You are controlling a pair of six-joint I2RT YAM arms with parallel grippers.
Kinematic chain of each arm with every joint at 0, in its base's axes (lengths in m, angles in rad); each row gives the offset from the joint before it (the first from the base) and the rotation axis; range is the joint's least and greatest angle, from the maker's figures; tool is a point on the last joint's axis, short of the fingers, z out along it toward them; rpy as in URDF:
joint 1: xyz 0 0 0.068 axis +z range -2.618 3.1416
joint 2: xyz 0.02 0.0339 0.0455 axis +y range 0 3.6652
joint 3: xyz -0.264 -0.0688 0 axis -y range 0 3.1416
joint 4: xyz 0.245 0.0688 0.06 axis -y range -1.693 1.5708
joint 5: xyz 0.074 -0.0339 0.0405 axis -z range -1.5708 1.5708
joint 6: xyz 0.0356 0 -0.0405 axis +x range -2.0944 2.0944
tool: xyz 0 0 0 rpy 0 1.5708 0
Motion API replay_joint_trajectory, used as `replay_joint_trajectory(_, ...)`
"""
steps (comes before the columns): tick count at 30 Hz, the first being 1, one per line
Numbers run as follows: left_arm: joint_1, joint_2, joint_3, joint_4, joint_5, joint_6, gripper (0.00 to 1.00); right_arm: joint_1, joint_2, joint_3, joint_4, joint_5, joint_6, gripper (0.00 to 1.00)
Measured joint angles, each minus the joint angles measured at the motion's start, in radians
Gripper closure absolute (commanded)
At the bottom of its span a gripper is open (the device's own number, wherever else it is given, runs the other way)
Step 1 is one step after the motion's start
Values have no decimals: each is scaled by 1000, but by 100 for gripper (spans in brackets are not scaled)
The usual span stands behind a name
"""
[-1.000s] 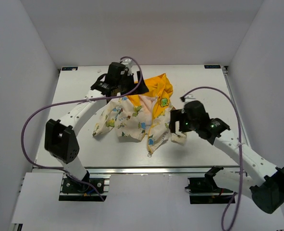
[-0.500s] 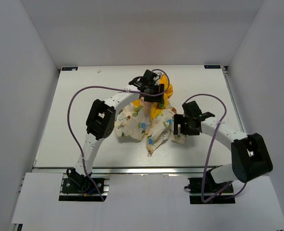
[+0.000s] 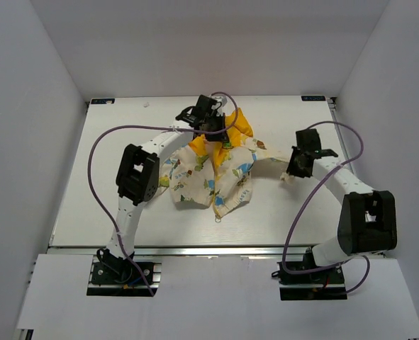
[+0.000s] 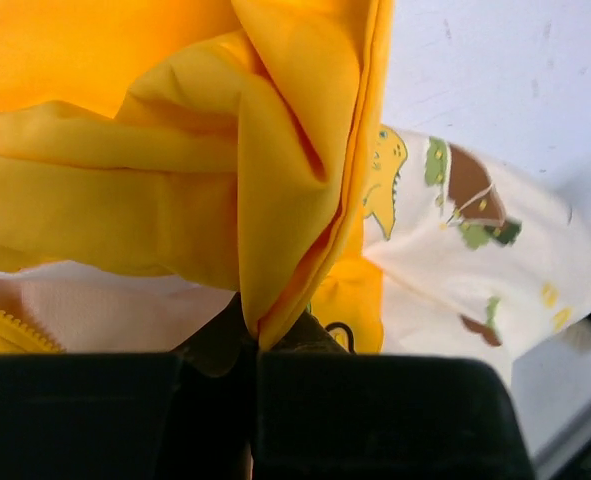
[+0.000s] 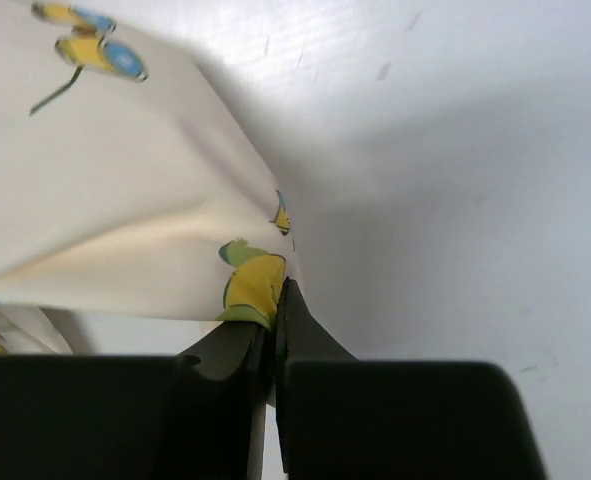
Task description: Zip up the jacket
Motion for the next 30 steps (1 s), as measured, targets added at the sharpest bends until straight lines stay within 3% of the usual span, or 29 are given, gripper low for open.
replay_joint_trajectory(2,24,-4,-14,29,42,-9,100,-45,2,50,11,8,-14,100)
replay_joint_trajectory(3,37,-4,-18,40,49,-8,88,-64,6,73,11,24,-29,100)
replay_joint_trajectory(4,50,-3,-18,46,67,-9,86,-77,14,90,14,29,-39,95)
replay_joint_trajectory(7,72,11,10,43,101,-4,79,-80,69,135,25,46,-78,63)
replay_joint_trajectory(8,76,22,29,38,97,0,75,-80,88,146,23,61,-85,62)
replay_joint_trajectory(10,81,41,61,25,83,12,49,-85,116,164,16,87,-105,53)
replay_joint_trajectory(12,92,53,79,11,51,26,34,-93,116,176,-6,103,-124,35)
replay_joint_trajectory(13,101,55,81,3,35,29,2,-97,106,179,-14,95,-130,11)
replay_joint_trajectory(17,134,46,81,-30,-26,35,2,-80,-32,164,-24,16,-180,11)
replay_joint_trajectory(21,149,-61,-21,-50,-76,37,2,122,-219,147,-13,-58,-217,11)
replay_joint_trajectory(26,143,-423,-383,-4,-108,21,2,401,-289,94,25,-238,-243,13)
replay_joint_trajectory(30,142,-779,-721,76,-95,-23,2,529,-183,72,13,-270,-260,11)
